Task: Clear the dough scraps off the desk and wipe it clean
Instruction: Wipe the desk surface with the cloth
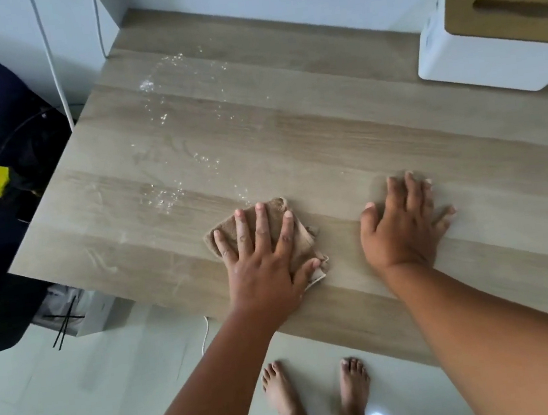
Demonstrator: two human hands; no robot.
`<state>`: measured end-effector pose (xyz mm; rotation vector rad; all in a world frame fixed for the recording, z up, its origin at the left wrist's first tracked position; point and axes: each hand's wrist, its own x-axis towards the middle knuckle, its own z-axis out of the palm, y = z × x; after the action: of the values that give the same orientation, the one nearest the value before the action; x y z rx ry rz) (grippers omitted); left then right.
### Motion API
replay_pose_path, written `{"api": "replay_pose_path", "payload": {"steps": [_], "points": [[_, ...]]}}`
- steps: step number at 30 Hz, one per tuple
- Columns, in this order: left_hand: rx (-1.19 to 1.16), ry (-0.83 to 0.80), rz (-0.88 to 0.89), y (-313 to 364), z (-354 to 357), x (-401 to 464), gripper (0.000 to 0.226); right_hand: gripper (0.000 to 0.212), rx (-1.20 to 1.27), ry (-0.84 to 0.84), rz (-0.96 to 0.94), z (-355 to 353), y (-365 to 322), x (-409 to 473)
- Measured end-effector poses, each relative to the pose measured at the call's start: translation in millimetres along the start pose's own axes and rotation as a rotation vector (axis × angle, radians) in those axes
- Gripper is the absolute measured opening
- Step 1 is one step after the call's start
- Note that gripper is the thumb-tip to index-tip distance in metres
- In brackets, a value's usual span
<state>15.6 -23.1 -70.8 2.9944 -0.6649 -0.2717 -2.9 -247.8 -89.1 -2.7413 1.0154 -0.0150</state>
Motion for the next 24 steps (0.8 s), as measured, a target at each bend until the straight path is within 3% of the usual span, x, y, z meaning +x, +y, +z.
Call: {"api": "replay_pose_path", "payload": {"steps": [4, 8, 10, 12, 16, 19, 24], "points": [[-0.066, 0.128, 0.193, 9, 10, 5, 0.067, 0.071, -0.030, 0.005, 0.005, 4, -1, 3], [-0.112, 0.186, 0.404, -30, 13, -7, 0.069, 0.073, -0.056, 0.024, 0.002, 4, -2, 3], [-0.085, 0.185, 0.371, -57, 11, -9, 0.068, 0.072, -0.062, 0.026, 0.001, 4, -2, 3], [-0.048, 0.174, 0.223, -83, 8, -5, 0.069, 0.071, -0.063, 0.022, 0.006, 4, -2, 2], [-0.010, 0.099, -0.014, -99, -2, 32, 0.087, 0.072, -0.077, 0.007, 0.010, 1, -4, 2], [-0.009, 0.074, 0.048, -77, -6, 65, 0.090, 0.074, -0.085, -0.017, 0.015, -2, -6, 1], [-0.044, 0.089, 0.232, -32, -6, 77, 0.073, 0.074, -0.103, -0.035, 0.021, -3, -6, 2]]}}
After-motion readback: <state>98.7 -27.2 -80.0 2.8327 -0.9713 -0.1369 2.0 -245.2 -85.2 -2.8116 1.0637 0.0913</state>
